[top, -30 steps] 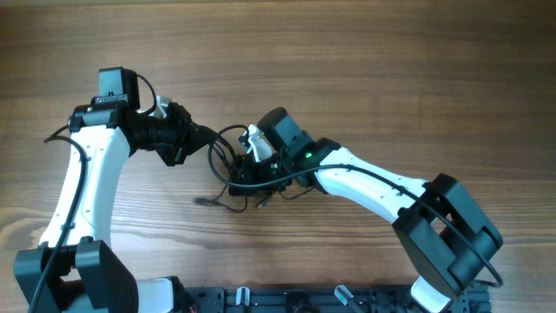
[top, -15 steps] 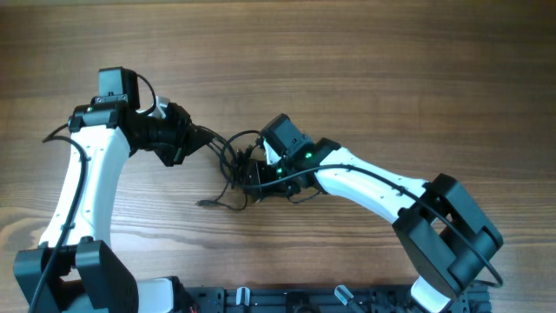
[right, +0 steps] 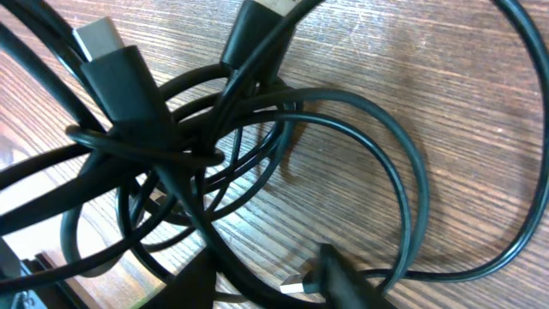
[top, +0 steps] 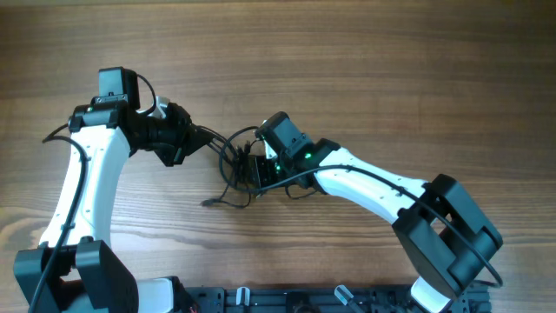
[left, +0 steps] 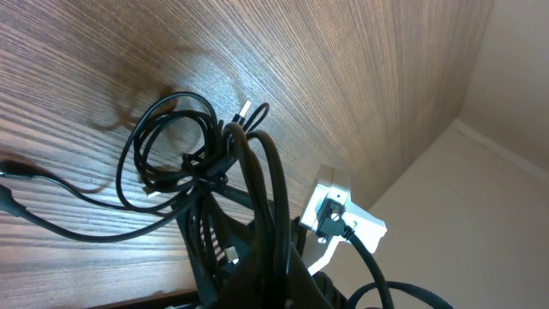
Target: Untangle cables
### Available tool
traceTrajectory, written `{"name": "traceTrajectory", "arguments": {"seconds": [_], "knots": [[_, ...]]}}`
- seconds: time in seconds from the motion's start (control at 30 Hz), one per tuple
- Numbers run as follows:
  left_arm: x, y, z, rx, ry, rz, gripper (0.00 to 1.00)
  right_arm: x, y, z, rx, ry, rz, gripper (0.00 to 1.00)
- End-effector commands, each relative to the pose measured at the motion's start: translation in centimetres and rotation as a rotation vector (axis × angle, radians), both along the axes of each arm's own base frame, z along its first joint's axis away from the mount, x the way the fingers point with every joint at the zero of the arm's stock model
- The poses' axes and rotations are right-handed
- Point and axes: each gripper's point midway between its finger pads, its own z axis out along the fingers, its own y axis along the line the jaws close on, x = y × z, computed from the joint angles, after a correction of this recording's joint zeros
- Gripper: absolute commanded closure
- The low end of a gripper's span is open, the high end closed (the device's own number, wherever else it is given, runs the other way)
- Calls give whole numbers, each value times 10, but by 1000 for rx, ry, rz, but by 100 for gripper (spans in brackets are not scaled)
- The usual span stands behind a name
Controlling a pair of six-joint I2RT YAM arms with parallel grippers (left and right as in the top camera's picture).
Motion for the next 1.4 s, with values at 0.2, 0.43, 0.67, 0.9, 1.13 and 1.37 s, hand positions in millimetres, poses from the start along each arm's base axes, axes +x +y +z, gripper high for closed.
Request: {"name": "traceTrajectory", "arguments": {"seconds": [0.2,0.43,0.67,0.9,1.13,1.37], "knots": [[1,1,-1,5,2,4,93,-5,0,-7,-28,24,-15,96],[1,7,-6,49,6,13,92,3,-25,71,51,-56,-73,96],[7,22,-15,149,-5,38,91,-15,-32,168,246,-202,-39,96],[12,23,-14,141,-10,68,91,-51,-43,175,237,-205,142,96],[12,23,-14,141,-9,68,92,-72,-25,193,375,-214,327,96],[13,25,-15,156,-12,72,91,-99,-17,219,540,-279,563,96]]}}
